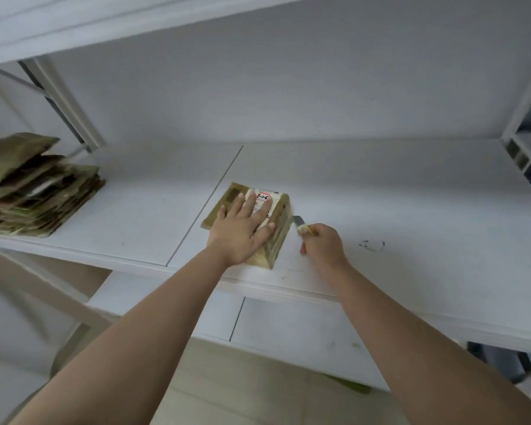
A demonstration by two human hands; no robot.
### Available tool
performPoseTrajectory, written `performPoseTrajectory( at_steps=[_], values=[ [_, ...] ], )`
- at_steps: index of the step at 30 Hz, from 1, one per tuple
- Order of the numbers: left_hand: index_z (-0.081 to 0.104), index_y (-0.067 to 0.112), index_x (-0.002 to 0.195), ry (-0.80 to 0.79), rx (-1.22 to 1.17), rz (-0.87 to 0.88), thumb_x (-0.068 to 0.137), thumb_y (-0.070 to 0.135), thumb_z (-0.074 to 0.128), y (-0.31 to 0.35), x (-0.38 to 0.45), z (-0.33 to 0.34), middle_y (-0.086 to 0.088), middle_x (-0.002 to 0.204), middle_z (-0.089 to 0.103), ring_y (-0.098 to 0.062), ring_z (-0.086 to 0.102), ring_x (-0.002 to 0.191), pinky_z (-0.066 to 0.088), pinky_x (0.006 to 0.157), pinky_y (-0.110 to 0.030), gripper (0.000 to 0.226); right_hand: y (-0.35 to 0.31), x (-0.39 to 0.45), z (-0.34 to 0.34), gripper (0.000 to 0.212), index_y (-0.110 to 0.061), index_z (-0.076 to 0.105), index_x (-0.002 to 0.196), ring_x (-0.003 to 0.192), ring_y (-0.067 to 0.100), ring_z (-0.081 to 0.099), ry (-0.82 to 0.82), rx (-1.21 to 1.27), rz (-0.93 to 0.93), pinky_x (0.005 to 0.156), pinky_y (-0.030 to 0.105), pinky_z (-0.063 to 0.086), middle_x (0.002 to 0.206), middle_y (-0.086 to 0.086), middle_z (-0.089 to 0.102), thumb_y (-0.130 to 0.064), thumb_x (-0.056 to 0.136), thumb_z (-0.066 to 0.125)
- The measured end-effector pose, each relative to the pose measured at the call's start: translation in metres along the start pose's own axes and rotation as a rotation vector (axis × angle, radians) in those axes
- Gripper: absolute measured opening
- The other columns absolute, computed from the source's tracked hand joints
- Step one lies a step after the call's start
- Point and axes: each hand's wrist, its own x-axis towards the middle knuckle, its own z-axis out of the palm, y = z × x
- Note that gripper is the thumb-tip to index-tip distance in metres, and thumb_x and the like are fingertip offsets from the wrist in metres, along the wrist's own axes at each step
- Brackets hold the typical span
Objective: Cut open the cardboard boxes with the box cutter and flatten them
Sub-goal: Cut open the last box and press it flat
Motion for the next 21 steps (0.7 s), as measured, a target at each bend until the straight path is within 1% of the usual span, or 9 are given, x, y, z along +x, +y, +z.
performPoseTrajectory(
  at_steps=[2,4,6,8,10,13,16,19,21],
  values=[
    [0.002,0.039,0.151,0.002,-0.005,-0.005,0.099,0.054,0.018,-0.001,0.000,0.002,0.004,0.161,-0.009,-0.018,-0.012,0.147,-0.002,0.117,-0.046,0.057,0.001,0.003,0.007,0.021,-0.011,0.061,0.080,0.066,0.021,0.056,0.008,0.037,0.013,0.068,0.032,0.045,0.057,-0.003,0.058,-0.021,0.094,0.048],
    [0.001,0.040,0.151,-0.006,-0.011,-0.010,0.096,0.058,0.013,-0.001,0.000,0.002,0.004,0.160,-0.009,-0.017,-0.012,0.147,-0.003,0.117,-0.045,0.059,0.000,0.006,0.010,0.022,-0.013,0.058,0.076,0.070,0.025,0.059,0.012,0.066,0.021,0.072,0.036,0.048,0.059,-0.002,0.058,-0.021,0.093,0.048],
    [0.001,0.040,0.151,-0.015,-0.008,-0.014,0.088,0.062,0.008,-0.001,0.000,0.002,0.004,0.160,-0.009,-0.017,-0.012,0.147,-0.003,0.117,-0.045,0.067,0.001,0.010,0.013,0.020,-0.013,0.062,0.079,0.076,0.029,0.060,0.012,0.077,0.025,0.075,0.040,0.051,0.067,0.002,0.060,-0.022,0.091,0.049],
    [0.001,0.040,0.151,-0.023,0.004,-0.018,0.087,0.062,0.009,0.000,-0.001,0.000,0.003,0.160,-0.009,-0.018,-0.011,0.147,-0.003,0.117,-0.046,0.068,0.001,0.012,0.014,0.019,-0.013,0.065,0.082,0.076,0.027,0.058,0.009,0.066,0.029,0.076,0.042,0.051,0.074,0.004,0.061,-0.023,0.089,0.050],
    [0.000,0.040,0.150,-0.024,0.009,-0.022,0.094,0.060,0.014,0.001,-0.001,0.000,0.003,0.160,-0.009,-0.018,-0.012,0.147,-0.003,0.117,-0.045,0.061,0.002,0.014,0.015,0.017,-0.014,0.064,0.079,0.073,0.025,0.055,0.018,0.060,0.016,0.074,0.041,0.050,0.074,0.004,0.060,-0.021,0.088,0.052],
    [0.000,0.040,0.150,-0.019,0.006,-0.026,0.095,0.059,0.014,0.002,-0.001,0.000,0.003,0.160,-0.010,-0.018,-0.012,0.147,-0.004,0.117,-0.046,0.059,0.000,0.015,0.014,0.017,-0.011,0.065,0.080,0.075,0.027,0.056,0.017,0.043,0.008,0.070,0.037,0.049,0.075,0.004,0.060,-0.017,0.088,0.050],
    [0.000,0.039,0.151,-0.036,0.010,-0.042,0.099,0.052,0.020,0.003,0.000,-0.001,0.002,0.160,-0.010,-0.019,-0.013,0.147,-0.003,0.118,-0.047,0.056,-0.003,0.020,0.015,0.016,-0.012,0.060,0.077,0.075,0.025,0.053,-0.016,-0.016,0.011,0.068,0.033,0.044,0.076,0.005,0.058,-0.013,0.088,0.049],
    [0.000,0.038,0.151,-0.039,-0.003,-0.076,0.099,0.052,0.018,0.007,0.002,-0.001,0.002,0.160,-0.011,-0.020,-0.014,0.147,-0.003,0.118,-0.048,0.057,-0.012,0.027,0.014,0.017,-0.007,0.064,0.078,0.074,0.026,0.052,-0.060,-0.047,0.019,0.067,0.033,0.043,0.076,0.010,0.057,-0.014,0.088,0.052],
    [0.000,0.038,0.151,-0.037,-0.014,-0.096,0.099,0.053,0.015,0.008,0.004,-0.001,0.002,0.161,-0.011,-0.020,-0.014,0.147,-0.002,0.118,-0.048,0.057,-0.018,0.031,0.012,0.021,-0.011,0.058,0.068,0.070,0.027,0.051,-0.077,-0.075,0.020,0.063,0.030,0.039,0.073,0.011,0.056,-0.016,0.088,0.054]
  ],
)
